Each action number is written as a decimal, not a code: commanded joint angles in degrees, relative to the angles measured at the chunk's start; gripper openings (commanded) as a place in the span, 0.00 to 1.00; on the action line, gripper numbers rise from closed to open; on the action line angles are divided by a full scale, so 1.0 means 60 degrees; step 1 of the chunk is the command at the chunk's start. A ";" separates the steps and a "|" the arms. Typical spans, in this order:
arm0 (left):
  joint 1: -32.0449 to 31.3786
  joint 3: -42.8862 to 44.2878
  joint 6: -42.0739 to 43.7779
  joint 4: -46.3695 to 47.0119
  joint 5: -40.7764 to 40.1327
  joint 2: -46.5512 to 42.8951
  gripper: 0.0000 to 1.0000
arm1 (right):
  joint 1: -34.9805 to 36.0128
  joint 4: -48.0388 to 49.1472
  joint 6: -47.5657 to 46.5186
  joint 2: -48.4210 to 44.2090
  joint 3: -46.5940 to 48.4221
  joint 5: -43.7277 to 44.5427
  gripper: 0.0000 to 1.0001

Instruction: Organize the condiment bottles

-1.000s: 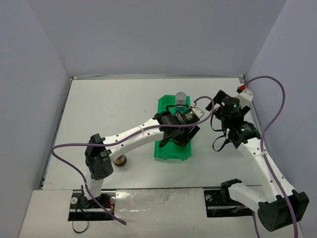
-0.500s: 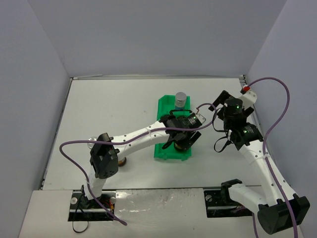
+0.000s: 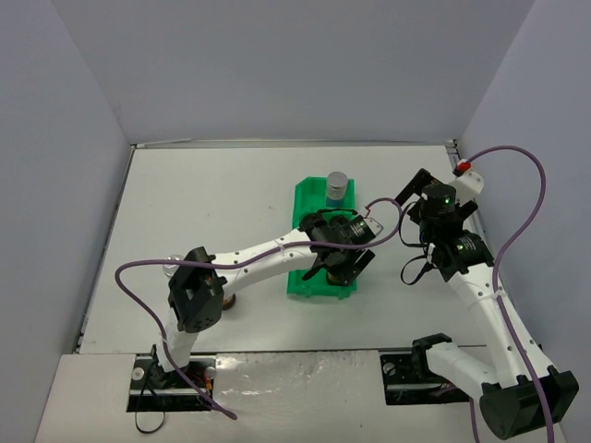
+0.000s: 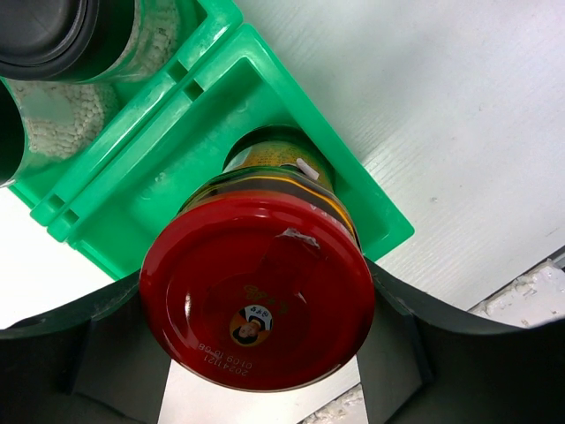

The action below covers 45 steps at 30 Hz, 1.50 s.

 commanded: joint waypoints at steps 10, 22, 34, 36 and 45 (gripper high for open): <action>-0.0010 0.0218 -0.0217 0.0828 -0.0043 -0.0138 0.00 | -0.0143 0.0223 0.0137 -0.0221 0.0066 0.0415 1.00; -0.0010 0.0100 -0.0247 0.0857 -0.0058 -0.0108 0.00 | -0.0304 0.0136 0.0093 -0.0353 0.0081 0.0561 1.00; -0.0010 0.0087 -0.0247 0.0813 -0.0116 -0.0154 0.00 | -0.0318 0.0106 0.0179 -0.0293 0.0141 0.0575 1.00; -0.0010 0.0100 -0.0247 0.0813 -0.0117 -0.0166 0.00 | -0.0305 0.0106 0.0167 -0.0281 0.0153 0.0563 1.00; -0.0010 0.0145 -0.0128 0.0786 -0.0042 -0.0243 0.42 | -0.0319 0.0106 0.0153 -0.0234 0.0199 0.0561 1.00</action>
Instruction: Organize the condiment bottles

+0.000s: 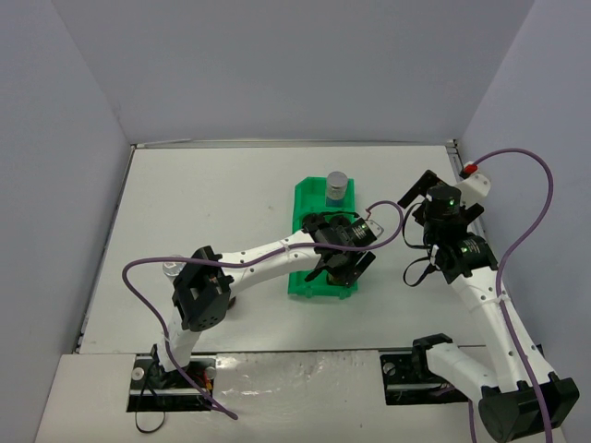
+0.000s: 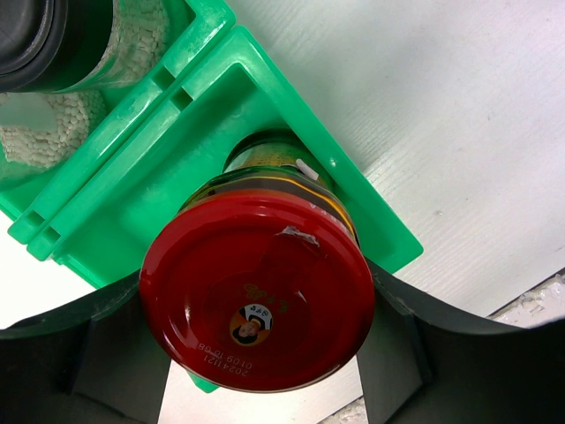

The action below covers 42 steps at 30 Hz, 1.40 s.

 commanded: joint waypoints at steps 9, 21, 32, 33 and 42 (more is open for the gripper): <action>-0.0002 0.0059 0.0151 0.0765 -0.0026 -0.0880 0.74 | -0.0072 0.0355 0.0146 0.0102 0.0258 0.0388 1.00; -0.0010 0.0234 0.0361 0.0344 -0.0401 -0.1035 0.84 | -0.0072 0.0348 0.0146 0.0178 0.0273 0.0404 1.00; 0.0004 -0.0035 0.0434 0.0006 -0.0740 -0.1680 0.86 | -0.0072 0.0357 0.0213 0.0178 0.0229 0.0440 1.00; 0.0006 -0.0046 0.0434 -0.0062 -0.0801 -0.1730 0.86 | -0.0072 0.0348 0.0205 0.0177 0.0229 0.0448 1.00; 0.0026 -0.0765 0.0369 -0.0491 -0.1018 -0.2690 0.86 | -0.0071 0.0348 0.0204 0.0096 0.0149 0.0442 1.00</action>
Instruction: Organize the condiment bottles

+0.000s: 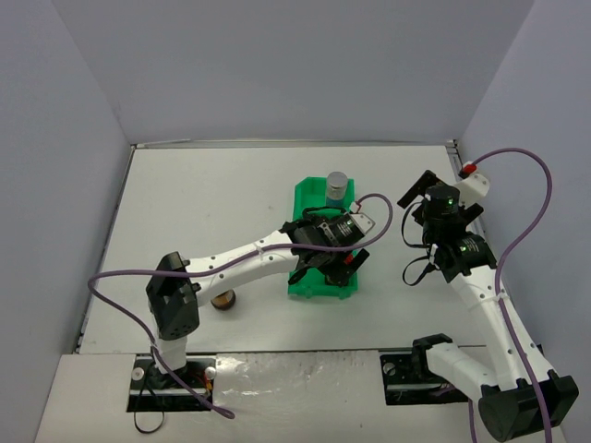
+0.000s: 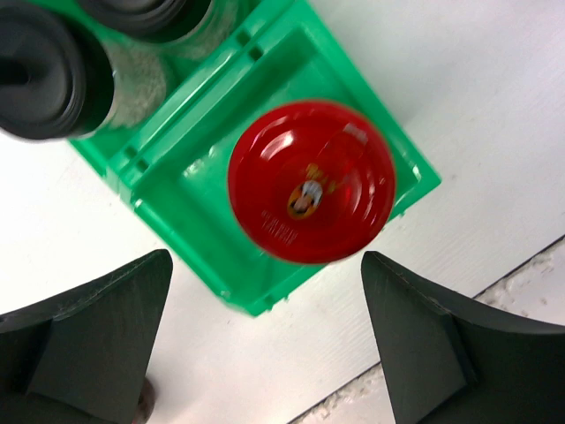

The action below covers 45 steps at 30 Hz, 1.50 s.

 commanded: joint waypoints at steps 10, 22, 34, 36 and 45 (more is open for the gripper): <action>0.0552 -0.0466 -0.1328 -0.1366 -0.2020 -0.2444 0.88 | -0.0061 0.0371 0.0219 0.0162 0.0113 0.0317 1.00; 0.2383 -0.2087 -0.4078 -0.3496 -0.3850 -0.3846 0.89 | -0.0072 0.0486 0.0208 0.0307 0.0058 0.0244 1.00; 0.3732 -0.4003 -0.4750 -0.3183 -0.3054 -0.5391 0.90 | -0.0086 0.0535 0.0151 0.0452 0.0078 0.0200 1.00; 0.3803 -0.4326 -0.4779 -0.3055 -0.2820 -0.5476 0.90 | -0.0086 0.0551 0.0134 0.0454 0.0079 0.0200 1.00; 0.4117 -0.5406 -0.5159 -0.2397 -0.1691 -0.5821 0.90 | -0.0086 0.0562 0.0106 0.0552 0.0134 0.0181 1.00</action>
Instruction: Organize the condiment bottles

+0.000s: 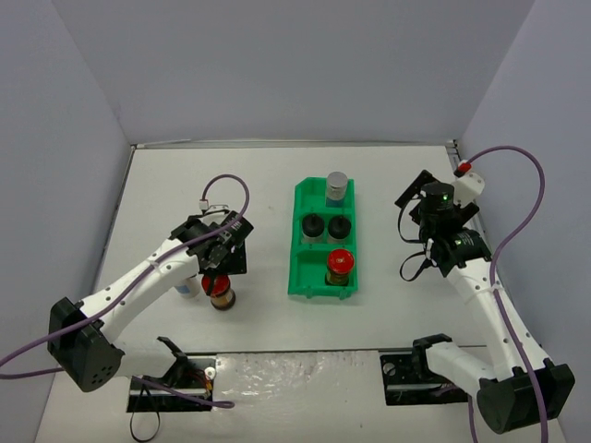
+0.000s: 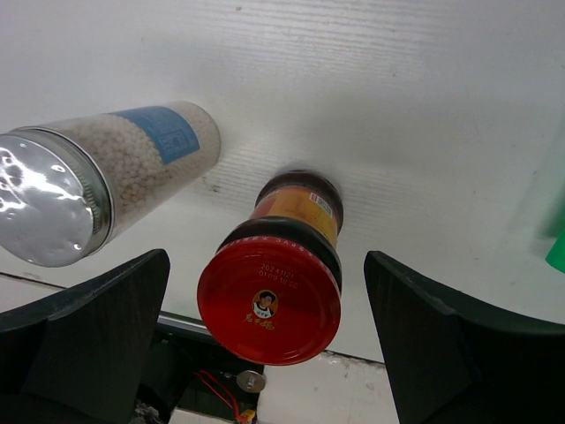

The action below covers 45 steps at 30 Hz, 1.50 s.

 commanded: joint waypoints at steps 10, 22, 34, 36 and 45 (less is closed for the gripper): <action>0.0112 -0.0964 -0.0951 0.0838 0.1464 -0.0546 0.90 | -0.0042 0.0572 0.0031 0.0134 0.0093 0.0189 1.00; 0.0102 -0.1299 -0.1198 0.0691 0.1665 -0.0735 0.89 | -0.0042 0.0596 0.0107 0.0135 -0.0032 0.0155 1.00; 0.0112 -0.1594 -0.1359 0.0629 0.1886 -0.0843 0.84 | -0.0037 0.0630 0.0152 0.0146 -0.0115 0.0116 1.00; 0.0112 -0.1626 -0.1354 0.0656 0.1918 -0.0834 0.79 | -0.0041 0.0617 0.0161 0.0151 -0.0125 0.0116 1.00; 0.0106 -0.1592 -0.1181 0.1084 0.2103 -0.0651 0.10 | -0.0036 0.0653 0.0168 0.0142 -0.0131 0.0103 1.00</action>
